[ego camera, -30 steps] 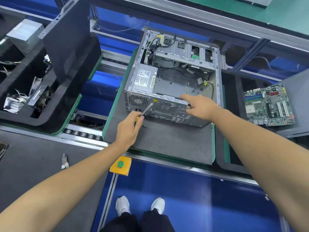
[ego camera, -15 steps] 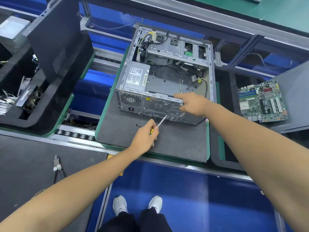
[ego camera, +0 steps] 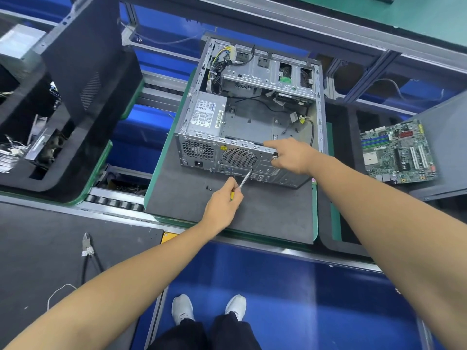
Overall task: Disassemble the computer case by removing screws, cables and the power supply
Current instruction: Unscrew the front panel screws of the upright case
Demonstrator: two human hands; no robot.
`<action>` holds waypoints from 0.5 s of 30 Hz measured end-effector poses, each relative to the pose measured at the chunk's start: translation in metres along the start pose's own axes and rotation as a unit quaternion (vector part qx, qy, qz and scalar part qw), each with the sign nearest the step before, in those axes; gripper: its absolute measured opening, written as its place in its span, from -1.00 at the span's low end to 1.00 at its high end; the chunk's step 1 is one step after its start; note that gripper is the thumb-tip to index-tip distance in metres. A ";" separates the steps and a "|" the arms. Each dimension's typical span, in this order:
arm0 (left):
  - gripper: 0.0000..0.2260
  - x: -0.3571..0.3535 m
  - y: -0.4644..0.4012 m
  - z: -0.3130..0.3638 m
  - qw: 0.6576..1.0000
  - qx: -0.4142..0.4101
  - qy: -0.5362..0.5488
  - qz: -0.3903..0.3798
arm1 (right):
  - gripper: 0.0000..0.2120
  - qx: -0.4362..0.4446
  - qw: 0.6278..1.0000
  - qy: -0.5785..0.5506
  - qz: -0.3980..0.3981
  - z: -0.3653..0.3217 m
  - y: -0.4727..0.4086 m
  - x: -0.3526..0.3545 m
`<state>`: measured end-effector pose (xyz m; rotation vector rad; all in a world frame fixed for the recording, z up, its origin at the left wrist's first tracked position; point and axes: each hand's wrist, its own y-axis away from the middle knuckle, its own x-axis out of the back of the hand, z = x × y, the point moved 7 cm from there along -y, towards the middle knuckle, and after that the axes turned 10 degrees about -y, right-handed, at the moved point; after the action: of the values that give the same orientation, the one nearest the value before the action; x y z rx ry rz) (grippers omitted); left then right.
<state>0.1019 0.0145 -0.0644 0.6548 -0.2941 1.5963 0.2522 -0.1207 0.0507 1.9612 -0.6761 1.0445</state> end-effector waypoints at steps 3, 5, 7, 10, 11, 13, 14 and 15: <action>-0.85 0.000 -0.001 -0.001 1.000 0.001 0.005 0.000 | -0.39 -0.001 1.000 -0.001 -0.001 0.000 0.000 0.000; -0.85 0.000 -0.003 -0.003 1.000 0.005 0.007 -0.001 | -0.39 -0.001 1.000 -0.001 0.000 -0.001 0.001 0.000; -0.84 -0.001 -0.003 -0.004 1.000 0.007 0.009 -0.003 | -0.39 0.000 1.000 0.000 0.003 -0.001 0.001 0.000; -0.82 -0.001 -0.004 -0.005 1.000 0.011 0.021 -0.010 | -0.39 0.001 1.000 0.001 0.006 -0.001 0.001 0.000; -0.81 -0.002 -0.004 -0.005 1.000 0.013 0.026 -0.011 | -0.39 0.000 1.000 0.001 0.004 0.000 0.001 0.000; -0.80 -0.002 -0.004 -0.005 0.999 0.015 0.039 -0.015 | -0.39 0.000 1.000 0.003 0.002 0.000 0.001 0.000; -0.80 -0.002 -0.003 -0.005 0.999 0.015 0.044 -0.017 | -0.39 0.002 1.000 0.003 0.003 0.000 0.001 0.000; -0.80 -0.002 -0.003 -0.005 0.999 0.015 0.047 -0.019 | -0.39 0.003 1.000 0.001 0.005 0.000 0.001 0.000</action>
<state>0.1038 0.0163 -0.0704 0.6019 -0.1876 1.5932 0.2516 -0.1209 0.0508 1.9638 -0.6826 1.0553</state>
